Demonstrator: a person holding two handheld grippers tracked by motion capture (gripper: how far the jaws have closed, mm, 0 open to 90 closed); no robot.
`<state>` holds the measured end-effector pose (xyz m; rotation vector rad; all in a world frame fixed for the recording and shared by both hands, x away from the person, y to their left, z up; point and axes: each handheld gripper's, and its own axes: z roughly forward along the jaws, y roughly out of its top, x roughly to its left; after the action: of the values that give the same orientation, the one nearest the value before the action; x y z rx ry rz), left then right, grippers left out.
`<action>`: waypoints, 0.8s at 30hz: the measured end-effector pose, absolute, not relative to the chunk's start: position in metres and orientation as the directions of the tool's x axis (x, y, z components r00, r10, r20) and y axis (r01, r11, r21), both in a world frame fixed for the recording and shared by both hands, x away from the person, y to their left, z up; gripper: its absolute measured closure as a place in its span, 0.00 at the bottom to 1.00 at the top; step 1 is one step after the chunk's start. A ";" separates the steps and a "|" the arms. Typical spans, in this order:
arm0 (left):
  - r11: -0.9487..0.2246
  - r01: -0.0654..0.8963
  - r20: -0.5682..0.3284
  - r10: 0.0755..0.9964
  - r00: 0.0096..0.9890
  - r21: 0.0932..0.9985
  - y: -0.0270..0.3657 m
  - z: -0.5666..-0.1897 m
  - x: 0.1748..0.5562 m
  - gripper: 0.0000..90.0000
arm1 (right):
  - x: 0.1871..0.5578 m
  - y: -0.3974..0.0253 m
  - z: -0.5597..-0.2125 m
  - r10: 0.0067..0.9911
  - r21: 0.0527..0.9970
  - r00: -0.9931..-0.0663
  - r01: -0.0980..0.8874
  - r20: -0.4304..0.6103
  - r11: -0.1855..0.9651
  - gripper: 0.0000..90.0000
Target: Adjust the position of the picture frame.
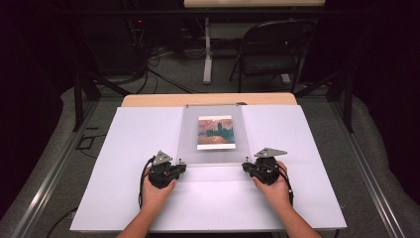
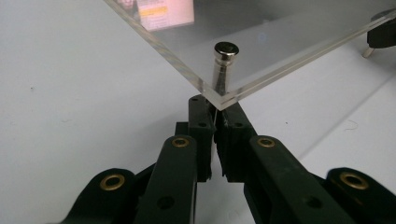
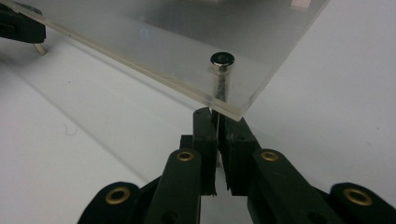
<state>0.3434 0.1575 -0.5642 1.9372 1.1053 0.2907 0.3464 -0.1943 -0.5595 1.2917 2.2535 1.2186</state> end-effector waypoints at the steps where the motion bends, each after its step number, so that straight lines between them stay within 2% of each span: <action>1: -0.234 0.588 -0.202 0.790 0.579 0.774 0.157 -0.564 0.343 0.94 | 0.346 -0.194 -0.560 0.810 0.776 -0.563 0.581 0.164 0.247 0.95; 8: -0.226 0.595 -0.209 0.793 0.572 0.772 0.157 -0.564 0.343 0.94 | 0.346 -0.195 -0.561 0.807 0.779 -0.566 0.577 0.168 0.243 0.94; 11: -0.200 0.607 -0.240 0.790 0.564 0.769 0.159 -0.564 0.342 0.92 | 0.345 -0.197 -0.560 0.808 0.774 -0.562 0.586 0.176 0.239 0.90; 17: -0.183 0.608 -0.253 0.790 0.559 0.773 0.157 -0.563 0.332 0.73 | 0.339 -0.196 -0.556 0.815 0.776 -0.557 0.580 0.158 0.246 0.78; 24: -0.173 0.612 -0.271 0.781 0.562 0.771 0.160 -0.556 0.324 0.62 | 0.325 -0.191 -0.552 0.816 0.779 -0.568 0.559 0.110 0.284 0.64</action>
<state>0.3241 0.1603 -0.5560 1.8786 1.1327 0.2311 0.3255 -0.1914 -0.5521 1.2514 2.2478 1.1687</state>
